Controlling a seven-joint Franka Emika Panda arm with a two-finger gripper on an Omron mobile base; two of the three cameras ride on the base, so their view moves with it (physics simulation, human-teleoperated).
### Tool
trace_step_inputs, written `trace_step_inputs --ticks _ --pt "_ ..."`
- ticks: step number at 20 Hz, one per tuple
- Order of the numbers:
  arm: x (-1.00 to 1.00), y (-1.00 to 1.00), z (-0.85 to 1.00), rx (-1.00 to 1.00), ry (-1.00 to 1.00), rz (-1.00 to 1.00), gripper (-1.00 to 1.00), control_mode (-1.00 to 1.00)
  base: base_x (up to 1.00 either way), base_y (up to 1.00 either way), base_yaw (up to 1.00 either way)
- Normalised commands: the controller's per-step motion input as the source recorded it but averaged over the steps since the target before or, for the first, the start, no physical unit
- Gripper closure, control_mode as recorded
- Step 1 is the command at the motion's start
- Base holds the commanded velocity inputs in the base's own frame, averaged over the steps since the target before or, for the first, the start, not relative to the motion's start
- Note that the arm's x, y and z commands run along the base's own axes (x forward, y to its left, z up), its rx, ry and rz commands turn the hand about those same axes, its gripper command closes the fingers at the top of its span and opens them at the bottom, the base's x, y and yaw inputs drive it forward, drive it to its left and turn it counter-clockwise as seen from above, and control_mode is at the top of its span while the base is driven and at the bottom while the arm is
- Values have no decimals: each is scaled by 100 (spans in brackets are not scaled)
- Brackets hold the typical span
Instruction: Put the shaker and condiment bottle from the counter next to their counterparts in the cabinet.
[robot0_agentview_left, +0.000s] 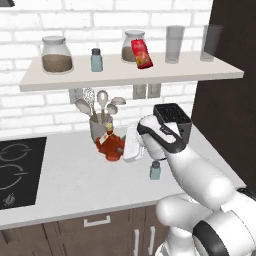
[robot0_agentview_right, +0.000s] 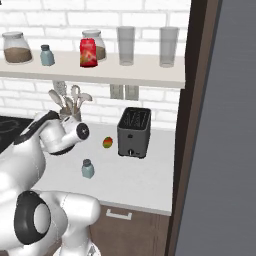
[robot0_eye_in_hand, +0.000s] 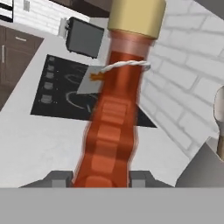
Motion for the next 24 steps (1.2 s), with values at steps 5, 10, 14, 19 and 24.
trace_step_inputs --ticks 5,10,14,19,24 --pt "-32 0 76 -2 -21 0 100 -100 0 0 0" --pt "-44 -16 83 0 -16 -8 100 -100 0 0 0" --pt "-9 -4 81 0 -2 -16 100 -100 0 0 0" --pt "0 0 94 0 3 -6 100 -100 0 0 0" --pt "-11 0 91 3 1 -1 100 -100 0 0 0"
